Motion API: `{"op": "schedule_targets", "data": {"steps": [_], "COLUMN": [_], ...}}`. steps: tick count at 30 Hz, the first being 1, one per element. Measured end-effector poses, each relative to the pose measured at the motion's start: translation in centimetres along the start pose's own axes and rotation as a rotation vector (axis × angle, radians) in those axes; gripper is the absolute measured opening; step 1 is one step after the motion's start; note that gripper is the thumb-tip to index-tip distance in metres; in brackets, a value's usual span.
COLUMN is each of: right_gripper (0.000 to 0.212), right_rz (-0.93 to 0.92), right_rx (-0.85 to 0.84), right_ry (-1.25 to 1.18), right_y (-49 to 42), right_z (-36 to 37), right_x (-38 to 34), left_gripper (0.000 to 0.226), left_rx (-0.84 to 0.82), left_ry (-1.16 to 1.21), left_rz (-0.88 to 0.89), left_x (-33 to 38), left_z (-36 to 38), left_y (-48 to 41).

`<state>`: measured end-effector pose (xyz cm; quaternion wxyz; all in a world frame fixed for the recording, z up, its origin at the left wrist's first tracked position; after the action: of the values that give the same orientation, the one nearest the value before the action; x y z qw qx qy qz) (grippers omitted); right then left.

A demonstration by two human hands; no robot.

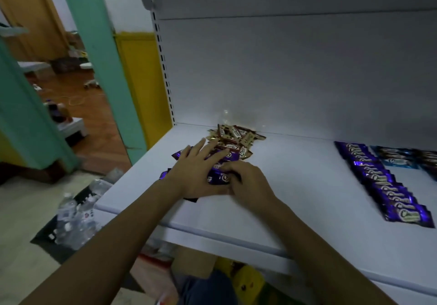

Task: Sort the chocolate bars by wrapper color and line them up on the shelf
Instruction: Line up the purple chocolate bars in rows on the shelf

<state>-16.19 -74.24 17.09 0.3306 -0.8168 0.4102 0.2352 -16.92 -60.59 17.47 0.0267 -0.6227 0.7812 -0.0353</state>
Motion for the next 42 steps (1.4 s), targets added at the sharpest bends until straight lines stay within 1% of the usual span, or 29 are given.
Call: {"op": "schedule_targets", "data": {"steps": [1,3,7,9,11,13,15,18,20,23,26,28,30,32,34,36,38,39,42], "right_gripper": [0.034,0.031,0.026,0.027,0.028,0.027,0.027,0.026,0.023,0.017,0.019,0.021,0.025,0.028,0.028,0.027,0.034,0.036,0.033], "right_rz": [0.009,0.046,0.158,0.179,0.191,0.211,0.224,0.223,0.236,0.284,0.289,0.291,0.304,0.322,0.349,0.376,0.359,0.352,0.355], "right_rx": [0.027,0.079,0.156,0.185,0.202,0.208,0.218,0.231,0.253,0.309,0.354,0.371,0.364,0.366,0.358,0.321,0.335,0.365,0.454], "right_ry": [-0.002,-0.037,-0.129,-0.143,-0.15,-0.16,-0.18,-0.198,-0.235,-0.33,-0.362,-0.359,-0.36,-0.384,-0.513,-0.674,-0.738,-0.761,-0.756], "right_y": [0.1,0.1,0.3,0.3,0.3,0.3,0.3,0.3,0.3,0.4,0.3,0.2,0.2,0.2,0.3,0.3,0.4,0.6,1.8], "right_z": [-0.2,-0.4,-0.9,-1.1,-1.2,-1.2,-1.3,-1.3,-1.3,-1.5,-1.9,-2.1,-2.1,-2.1,-2.2,-2.4,-3.5,-4.2,-6.6], "right_x": [0.0,0.4,1.1,1.3,1.5,1.6,1.7,1.8,2.0,2.4,2.5,2.5,2.7,2.7,2.4,1.9,1.6,1.7,2.6], "left_gripper": [0.11,0.103,0.084,0.076,0.071,0.057,0.044,0.041,0.04,0.039,0.036,0.036,0.034,0.031,0.028,0.027,0.028,0.027,0.02], "left_rx": [-0.031,-0.044,0.068,0.079,0.078,0.102,0.093,0.021,0.005,0.009,0.045,0.093,0.144,0.22,0.327,0.402,0.388,0.356,0.247], "left_ry": [0.012,0.029,0.08,0.101,0.076,0.038,0.002,-0.004,0.003,-0.011,-0.015,-0.001,0.082,0.217,0.393,0.548,0.715,0.85,1.357], "left_rz": [0.015,0.032,0.019,0.025,0.049,0.104,0.15,0.175,0.193,0.214,0.224,0.191,0.141,0.116,0.093,0.027,-0.047,-0.074,-0.137], "left_x": [0.0,0.0,-0.4,-0.5,-0.5,-0.3,-0.1,0.3,0.6,1.0,1.5,1.4,1.1,0.7,0.5,0.8,1.8,2.7,6.5], "left_z": [0.1,0.3,0.4,0.5,0.6,0.4,-0.1,-0.8,-1.0,-1.0,-1.8,-2.4,-2.7,-3.0,-3.2,-3.2,-2.6,-2.1,-0.8], "left_y": [-0.5,-1.0,-1.3,-1.8,-2.1,-2.3,-2.6,-3.1,-3.1,-3.0,-3.1,-3.4,-3.5,-3.5,-3.6,-3.7,-4.2,-4.4,-4.8]}}
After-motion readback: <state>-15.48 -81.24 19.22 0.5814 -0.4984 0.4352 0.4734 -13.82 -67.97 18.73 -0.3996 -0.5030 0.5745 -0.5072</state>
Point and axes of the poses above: each hand's wrist, its own y-axis away from the middle knuckle, its own z-axis out of the palm, x = y × z, the point moved 5 cm from there along -y, towards the middle knuckle, and after that the axes turned 4 degrees about -y, right-handed, at the moved point
